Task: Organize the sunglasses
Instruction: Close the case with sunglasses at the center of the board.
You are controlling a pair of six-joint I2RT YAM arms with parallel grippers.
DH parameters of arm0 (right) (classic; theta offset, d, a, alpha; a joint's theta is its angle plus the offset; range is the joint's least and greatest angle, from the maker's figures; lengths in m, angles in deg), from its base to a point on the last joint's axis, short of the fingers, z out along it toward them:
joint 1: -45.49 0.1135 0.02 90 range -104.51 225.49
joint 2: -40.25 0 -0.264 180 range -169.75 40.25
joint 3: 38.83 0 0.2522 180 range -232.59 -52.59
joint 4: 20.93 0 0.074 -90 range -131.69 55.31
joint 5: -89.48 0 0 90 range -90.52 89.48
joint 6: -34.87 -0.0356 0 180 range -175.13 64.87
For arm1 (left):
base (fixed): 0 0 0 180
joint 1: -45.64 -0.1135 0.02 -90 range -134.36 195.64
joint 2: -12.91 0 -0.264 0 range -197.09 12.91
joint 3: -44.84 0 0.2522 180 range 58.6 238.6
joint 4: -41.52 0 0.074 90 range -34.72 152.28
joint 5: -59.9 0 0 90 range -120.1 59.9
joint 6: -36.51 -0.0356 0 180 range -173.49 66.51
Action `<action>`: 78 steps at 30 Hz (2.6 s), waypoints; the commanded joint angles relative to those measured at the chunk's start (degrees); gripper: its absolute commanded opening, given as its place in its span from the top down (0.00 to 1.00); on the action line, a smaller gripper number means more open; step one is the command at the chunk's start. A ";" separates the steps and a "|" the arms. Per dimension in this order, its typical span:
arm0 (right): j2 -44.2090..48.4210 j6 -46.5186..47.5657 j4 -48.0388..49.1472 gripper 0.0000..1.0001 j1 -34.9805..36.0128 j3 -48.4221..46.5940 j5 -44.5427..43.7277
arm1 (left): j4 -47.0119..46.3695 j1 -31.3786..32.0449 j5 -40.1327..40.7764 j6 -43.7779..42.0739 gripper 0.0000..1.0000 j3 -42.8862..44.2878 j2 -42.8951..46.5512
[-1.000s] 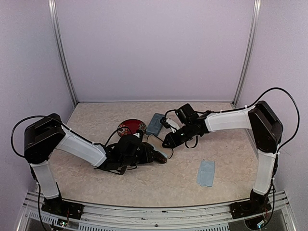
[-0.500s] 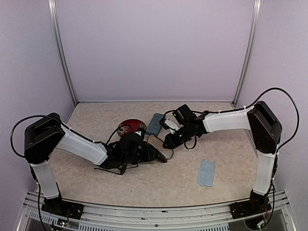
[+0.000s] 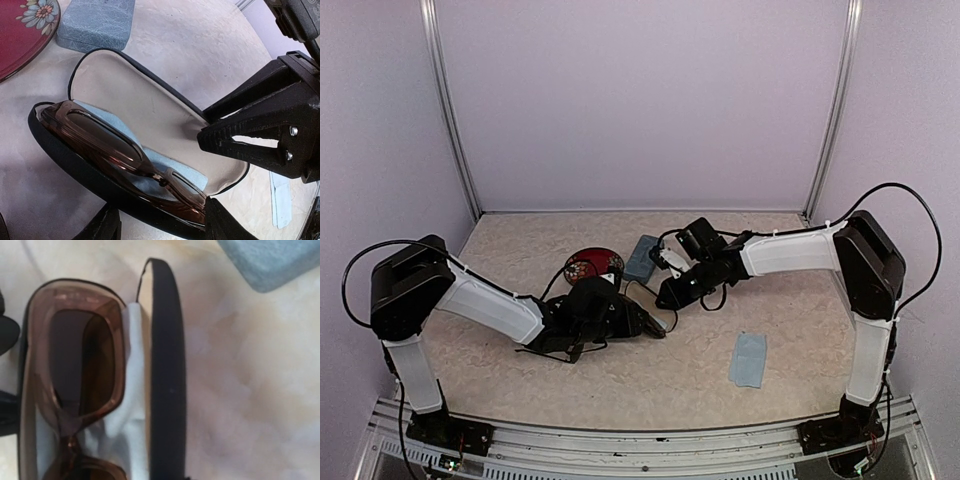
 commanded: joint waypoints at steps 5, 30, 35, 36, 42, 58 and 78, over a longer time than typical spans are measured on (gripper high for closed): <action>2.25 -2.34 6.85 0.80 3.64 2.97 12.77 | -10.88 1.28 -3.14 -1.89 0.44 -0.01 0.24; 2.85 -6.10 15.32 0.79 3.45 7.40 22.37 | -23.76 0.84 -6.78 -2.49 0.41 -6.26 1.56; 2.82 -6.36 15.77 0.79 3.42 8.22 22.88 | -26.44 0.76 -8.05 -3.07 0.41 -7.10 1.32; 2.85 -6.35 15.81 0.79 3.47 8.38 22.95 | -27.11 0.75 -8.24 -3.15 0.41 -7.27 1.24; 3.08 -5.79 15.36 0.80 3.63 8.62 22.71 | -30.92 0.40 -9.97 -3.51 0.41 -8.62 1.12; 2.56 -4.20 12.99 0.81 5.68 7.36 21.04 | -38.06 -0.66 -14.40 -4.90 0.40 -10.58 0.53; 5.45 -4.58 11.10 0.71 4.81 7.66 18.07 | -40.06 -0.13 -13.80 -4.57 0.37 -12.90 1.69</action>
